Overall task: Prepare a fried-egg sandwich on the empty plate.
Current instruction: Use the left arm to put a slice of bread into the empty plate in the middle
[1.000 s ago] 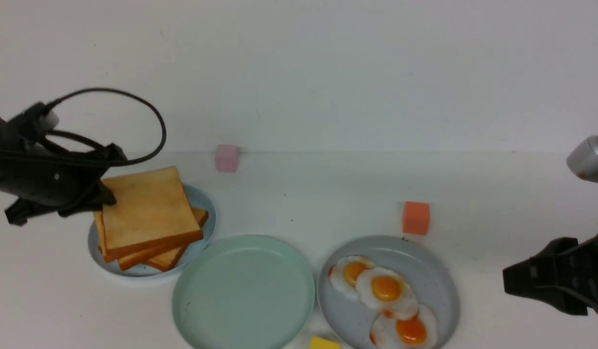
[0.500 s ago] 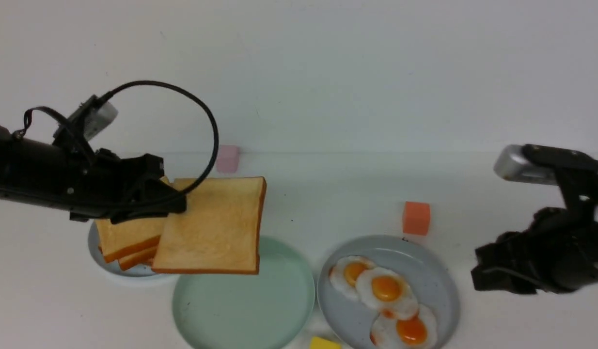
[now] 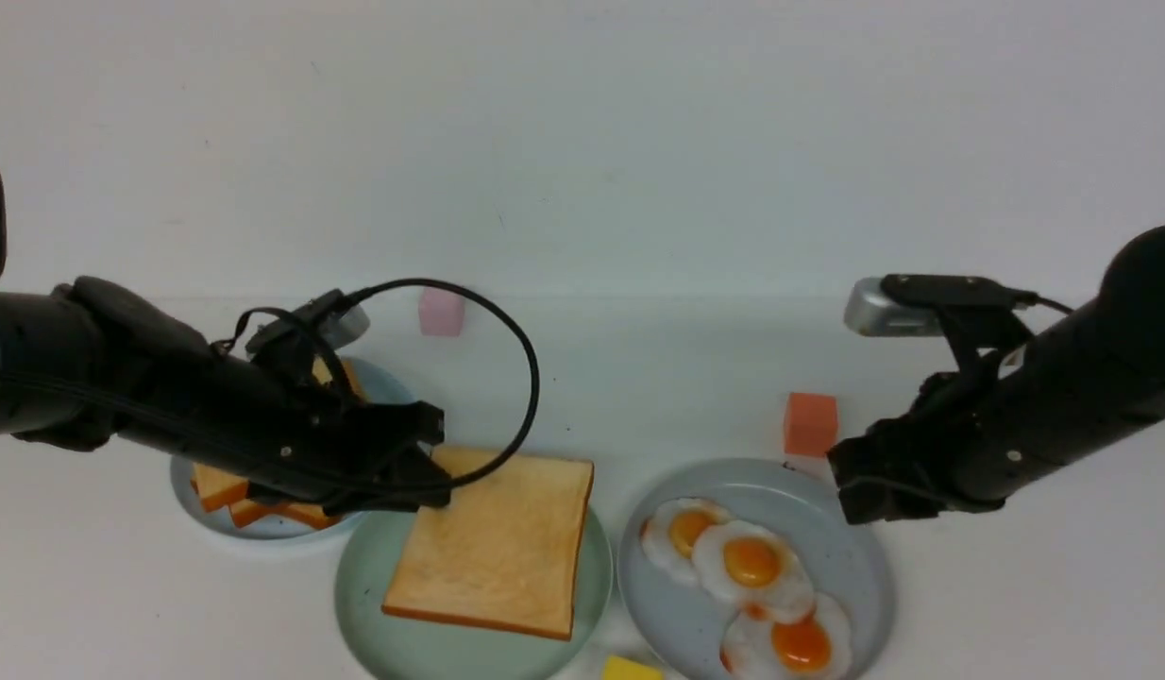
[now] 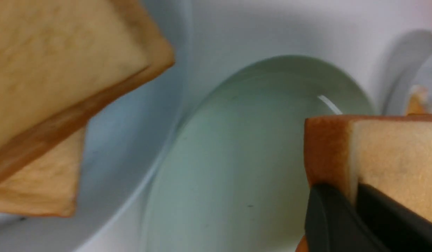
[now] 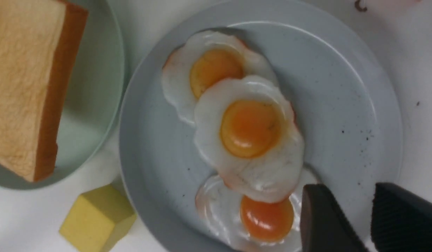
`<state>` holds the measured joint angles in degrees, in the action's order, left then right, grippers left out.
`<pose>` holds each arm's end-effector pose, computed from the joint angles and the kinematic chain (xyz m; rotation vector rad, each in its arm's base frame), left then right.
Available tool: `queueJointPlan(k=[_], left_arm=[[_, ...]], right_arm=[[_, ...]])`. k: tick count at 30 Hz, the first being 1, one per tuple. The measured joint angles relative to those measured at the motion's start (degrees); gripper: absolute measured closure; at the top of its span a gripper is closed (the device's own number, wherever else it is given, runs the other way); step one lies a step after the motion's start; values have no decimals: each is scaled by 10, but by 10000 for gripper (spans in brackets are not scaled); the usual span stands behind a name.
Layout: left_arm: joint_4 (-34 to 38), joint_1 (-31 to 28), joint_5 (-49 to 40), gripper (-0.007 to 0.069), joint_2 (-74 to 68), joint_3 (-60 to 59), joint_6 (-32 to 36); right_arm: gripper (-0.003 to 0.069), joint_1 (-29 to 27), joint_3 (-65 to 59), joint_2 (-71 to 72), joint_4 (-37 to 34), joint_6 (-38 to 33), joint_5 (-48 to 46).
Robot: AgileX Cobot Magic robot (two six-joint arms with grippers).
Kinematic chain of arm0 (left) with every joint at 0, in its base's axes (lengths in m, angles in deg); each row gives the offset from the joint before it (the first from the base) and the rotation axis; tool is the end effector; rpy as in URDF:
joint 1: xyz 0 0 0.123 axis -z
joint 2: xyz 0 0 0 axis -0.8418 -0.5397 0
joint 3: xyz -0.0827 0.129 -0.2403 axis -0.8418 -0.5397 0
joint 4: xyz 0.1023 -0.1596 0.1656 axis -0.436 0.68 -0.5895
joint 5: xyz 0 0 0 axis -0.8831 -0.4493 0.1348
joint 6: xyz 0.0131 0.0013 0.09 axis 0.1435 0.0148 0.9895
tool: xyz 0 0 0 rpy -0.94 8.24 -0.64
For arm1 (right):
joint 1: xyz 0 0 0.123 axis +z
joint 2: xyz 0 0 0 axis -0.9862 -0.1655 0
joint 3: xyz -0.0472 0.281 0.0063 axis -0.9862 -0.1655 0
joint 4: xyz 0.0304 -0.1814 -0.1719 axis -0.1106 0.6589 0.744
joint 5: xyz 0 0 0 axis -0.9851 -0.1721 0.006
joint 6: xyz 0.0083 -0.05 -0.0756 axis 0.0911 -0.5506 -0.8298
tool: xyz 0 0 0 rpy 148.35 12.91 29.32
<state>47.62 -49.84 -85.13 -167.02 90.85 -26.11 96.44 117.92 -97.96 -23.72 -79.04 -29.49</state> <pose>0.3321 -0.0876 0.1775 -0.0062 2.6340 -0.7921 0.2986 0.1081 0.2266 -0.2940 2.6827 0.4480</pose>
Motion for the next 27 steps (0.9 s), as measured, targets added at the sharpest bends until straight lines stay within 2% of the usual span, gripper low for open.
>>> queueJointPlan(k=[6,10,20,27], left_arm=[[-15,0,6,522,0,0,-10],[-17,0,9,468,0,0,-19],[-40,0,14,249,6,0,-29],[-59,0,-7,221,77,-1,-35]], right_arm=[[403,0,37,-56,-15,-33,-19],[386,0,88,-116,-41,-89,-62],[283,0,180,-213,-50,-139,-102],[269,-13,186,-237,-73,-206,-119]])
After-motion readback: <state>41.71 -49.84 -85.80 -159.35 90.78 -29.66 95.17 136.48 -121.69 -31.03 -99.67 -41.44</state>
